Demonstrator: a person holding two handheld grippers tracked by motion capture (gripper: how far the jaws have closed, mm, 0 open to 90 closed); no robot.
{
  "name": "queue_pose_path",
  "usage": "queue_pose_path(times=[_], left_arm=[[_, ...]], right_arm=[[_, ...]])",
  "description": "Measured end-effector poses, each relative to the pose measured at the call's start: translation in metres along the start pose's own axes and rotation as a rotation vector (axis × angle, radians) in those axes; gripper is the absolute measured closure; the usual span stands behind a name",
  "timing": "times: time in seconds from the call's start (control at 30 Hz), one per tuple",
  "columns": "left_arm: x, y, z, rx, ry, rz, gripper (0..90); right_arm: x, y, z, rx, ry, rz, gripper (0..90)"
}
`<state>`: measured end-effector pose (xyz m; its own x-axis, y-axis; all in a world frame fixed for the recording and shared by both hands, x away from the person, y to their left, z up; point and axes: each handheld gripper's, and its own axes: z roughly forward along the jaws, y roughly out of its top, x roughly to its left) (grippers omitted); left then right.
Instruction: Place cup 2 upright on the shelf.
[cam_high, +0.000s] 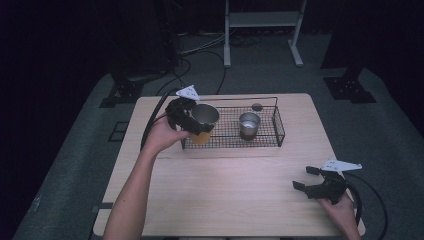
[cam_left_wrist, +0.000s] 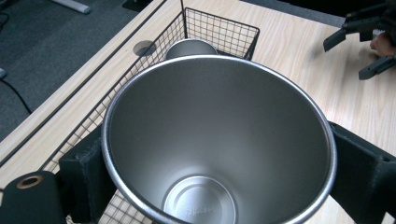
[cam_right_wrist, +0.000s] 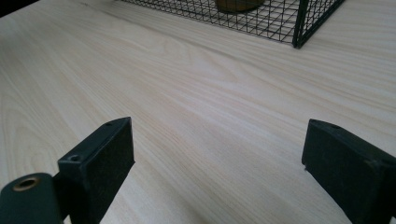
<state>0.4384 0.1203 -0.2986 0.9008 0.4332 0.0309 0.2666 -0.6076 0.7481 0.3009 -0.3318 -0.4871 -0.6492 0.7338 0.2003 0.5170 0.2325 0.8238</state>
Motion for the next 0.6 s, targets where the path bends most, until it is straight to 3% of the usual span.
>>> queue_pose_path(times=[0.4,0.6], left_arm=[[0.020,0.031,0.012,0.001,-0.001,-0.002,9.1],[0.035,0.042,0.020,0.009,-0.005,-0.023,9.1]], right_arm=[[-0.001,0.001,-0.002,-0.014,0.002,0.002,8.3],[-0.002,0.001,-0.004,-0.012,-0.006,0.001,8.4]])
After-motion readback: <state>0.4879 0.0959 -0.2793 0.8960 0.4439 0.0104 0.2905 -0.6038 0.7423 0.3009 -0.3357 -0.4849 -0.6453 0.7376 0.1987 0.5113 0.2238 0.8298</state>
